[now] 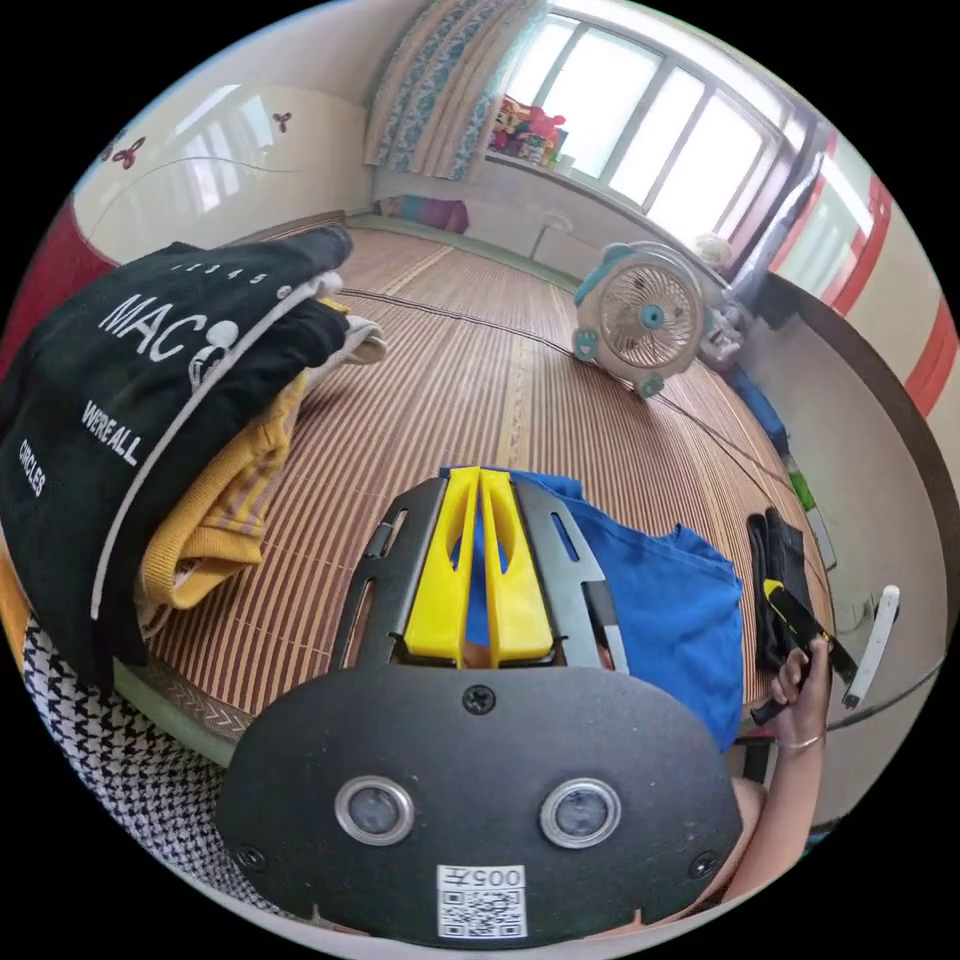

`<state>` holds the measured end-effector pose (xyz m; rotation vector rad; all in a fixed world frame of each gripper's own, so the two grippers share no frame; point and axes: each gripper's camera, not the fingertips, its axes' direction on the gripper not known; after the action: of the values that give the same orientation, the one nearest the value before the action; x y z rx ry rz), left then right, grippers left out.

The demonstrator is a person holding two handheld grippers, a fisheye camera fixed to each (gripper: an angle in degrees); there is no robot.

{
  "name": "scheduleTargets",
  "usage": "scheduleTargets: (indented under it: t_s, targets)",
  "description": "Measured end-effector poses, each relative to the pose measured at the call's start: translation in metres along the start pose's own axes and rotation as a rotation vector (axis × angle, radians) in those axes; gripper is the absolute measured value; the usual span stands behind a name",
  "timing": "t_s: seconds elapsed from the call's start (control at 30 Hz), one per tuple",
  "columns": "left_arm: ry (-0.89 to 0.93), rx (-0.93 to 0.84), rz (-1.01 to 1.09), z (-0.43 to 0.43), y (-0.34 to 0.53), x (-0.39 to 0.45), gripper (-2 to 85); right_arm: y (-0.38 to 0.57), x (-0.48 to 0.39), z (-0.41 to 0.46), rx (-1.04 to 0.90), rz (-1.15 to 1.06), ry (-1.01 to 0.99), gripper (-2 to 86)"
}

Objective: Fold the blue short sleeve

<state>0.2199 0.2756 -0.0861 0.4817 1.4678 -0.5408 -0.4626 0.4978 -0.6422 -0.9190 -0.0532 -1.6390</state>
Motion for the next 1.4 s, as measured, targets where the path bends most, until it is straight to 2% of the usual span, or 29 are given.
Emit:
scheduleTargets:
  t_s: [0.2,0.33,0.53,0.7,0.93,1.13,1.4]
  targets:
    - [0.009,-0.137,0.109,0.024,0.007,0.031,-0.6,0.011,-0.009,-0.002,-0.02,-0.017,0.081,5.4]
    - [0.015,-0.164,0.127,0.032,0.005,0.041,-0.7,0.013,0.02,0.003,-0.038,0.11,0.084,7.2]
    - [-0.003,-0.181,0.166,0.045,-0.001,0.051,-0.6,0.013,0.021,0.016,-0.032,0.048,0.036,8.5]
    - [-0.053,-0.167,0.212,0.054,-0.007,0.062,-0.6,0.005,0.015,0.032,-0.044,0.021,0.029,7.7]
    - [-0.071,-0.252,0.264,0.078,-0.01,0.073,-0.6,-0.005,0.008,0.064,-0.112,0.022,0.043,3.1]
    - [-0.113,-0.243,0.31,0.071,-0.009,0.089,-0.5,-0.006,-0.016,0.064,-0.129,-0.036,0.127,-1.3]
    - [-0.063,-0.134,0.272,0.03,-0.013,0.088,-0.6,0.0,-0.03,0.03,0.022,-0.03,0.158,-1.5]
